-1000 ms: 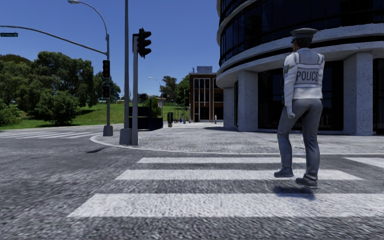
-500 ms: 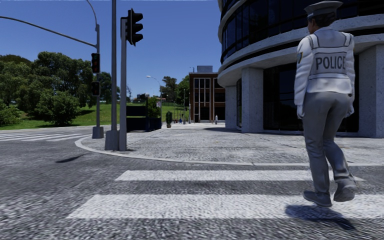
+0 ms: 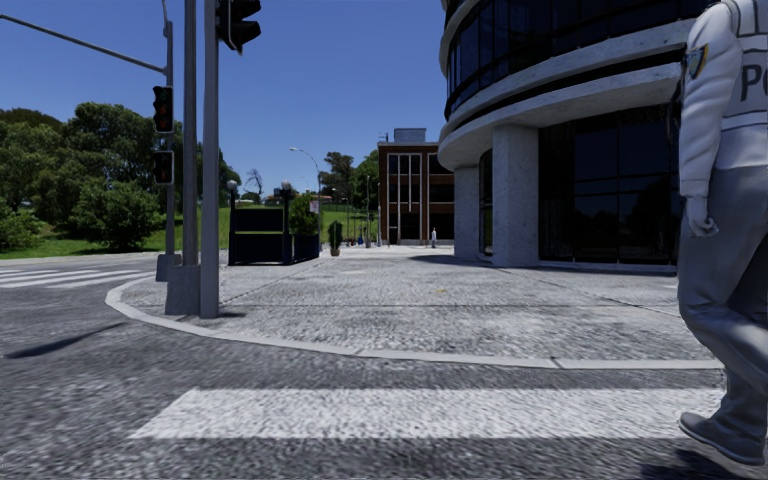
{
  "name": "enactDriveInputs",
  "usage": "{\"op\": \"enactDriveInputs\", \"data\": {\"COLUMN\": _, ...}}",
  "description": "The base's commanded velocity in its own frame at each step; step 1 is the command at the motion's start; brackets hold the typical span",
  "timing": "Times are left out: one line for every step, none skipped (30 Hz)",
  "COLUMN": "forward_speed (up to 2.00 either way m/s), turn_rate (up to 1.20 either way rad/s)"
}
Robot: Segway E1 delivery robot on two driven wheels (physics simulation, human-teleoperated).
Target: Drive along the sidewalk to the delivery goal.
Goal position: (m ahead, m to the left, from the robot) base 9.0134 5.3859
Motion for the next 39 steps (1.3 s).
{"op": "enactDriveInputs", "data": {"forward_speed": 2.0, "turn_rate": 0.02}}
{"op": "enactDriveInputs", "data": {"forward_speed": 2.0, "turn_rate": 0.08}}
{"op": "enactDriveInputs", "data": {"forward_speed": 2.0, "turn_rate": 0.14}}
{"op": "enactDriveInputs", "data": {"forward_speed": 2.0, "turn_rate": 0.19}}
{"op": "enactDriveInputs", "data": {"forward_speed": 2.0, "turn_rate": 0.19}}
{"op": "enactDriveInputs", "data": {"forward_speed": 2.0, "turn_rate": 0.24}}
{"op": "enactDriveInputs", "data": {"forward_speed": 2.0, "turn_rate": 0.26}}
{"op": "enactDriveInputs", "data": {"forward_speed": 2.0, "turn_rate": 0.27}}
{"op": "enactDriveInputs", "data": {"forward_speed": 2.0, "turn_rate": 0.27}}
{"op": "enactDriveInputs", "data": {"forward_speed": 2.0, "turn_rate": 0.27}}
{"op": "enactDriveInputs", "data": {"forward_speed": 2.0, "turn_rate": 0.27}}
{"op": "enactDriveInputs", "data": {"forward_speed": 2.0, "turn_rate": 0.27}}
{"op": "enactDriveInputs", "data": {"forward_speed": 2.0, "turn_rate": 0.27}}
{"op": "enactDriveInputs", "data": {"forward_speed": 2.0, "turn_rate": 0.27}}
{"op": "enactDriveInputs", "data": {"forward_speed": 2.0, "turn_rate": 0.27}}
{"op": "enactDriveInputs", "data": {"forward_speed": 2.0, "turn_rate": 0.27}}
{"op": "enactDriveInputs", "data": {"forward_speed": 2.0, "turn_rate": 0.27}}
{"op": "enactDriveInputs", "data": {"forward_speed": 2.0, "turn_rate": 0.27}}
{"op": "enactDriveInputs", "data": {"forward_speed": 2.0, "turn_rate": 0.15}}
{"op": "enactDriveInputs", "data": {"forward_speed": 2.0, "turn_rate": 0.15}}
{"op": "enactDriveInputs", "data": {"forward_speed": 2.0, "turn_rate": 0.0}}
{"op": "enactDriveInputs", "data": {"forward_speed": 2.0, "turn_rate": 0.0}}
{"op": "enactDriveInputs", "data": {"forward_speed": 2.0, "turn_rate": 0.0}}
{"op": "enactDriveInputs", "data": {"forward_speed": 2.0, "turn_rate": 0.0}}
{"op": "enactDriveInputs", "data": {"forward_speed": 2.0, "turn_rate": 0.0}}
{"op": "enactDriveInputs", "data": {"forward_speed": 2.0, "turn_rate": 0.0}}
{"op": "enactDriveInputs", "data": {"forward_speed": 2.0, "turn_rate": 0.0}}
{"op": "enactDriveInputs", "data": {"forward_speed": 2.0, "turn_rate": 0.0}}
{"op": "enactDriveInputs", "data": {"forward_speed": 2.0, "turn_rate": 0.0}}
{"op": "enactDriveInputs", "data": {"forward_speed": 1.93, "turn_rate": 0.0}}
{"op": "enactDriveInputs", "data": {"forward_speed": 1.93, "turn_rate": 0.0}}
{"op": "enactDriveInputs", "data": {"forward_speed": 1.71, "turn_rate": 0.0}}
{"op": "enactDriveInputs", "data": {"forward_speed": 1.5, "turn_rate": 0.0}}
{"op": "enactDriveInputs", "data": {"forward_speed": 1.5, "turn_rate": 0.0}}
{"op": "enactDriveInputs", "data": {"forward_speed": 1.34, "turn_rate": 0.0}}
{"op": "enactDriveInputs", "data": {"forward_speed": 1.29, "turn_rate": 0.0}}
{"op": "enactDriveInputs", "data": {"forward_speed": 1.27, "turn_rate": 0.0}}
{"op": "enactDriveInputs", "data": {"forward_speed": 1.27, "turn_rate": 0.0}}
{"op": "enactDriveInputs", "data": {"forward_speed": 1.27, "turn_rate": 0.0}}
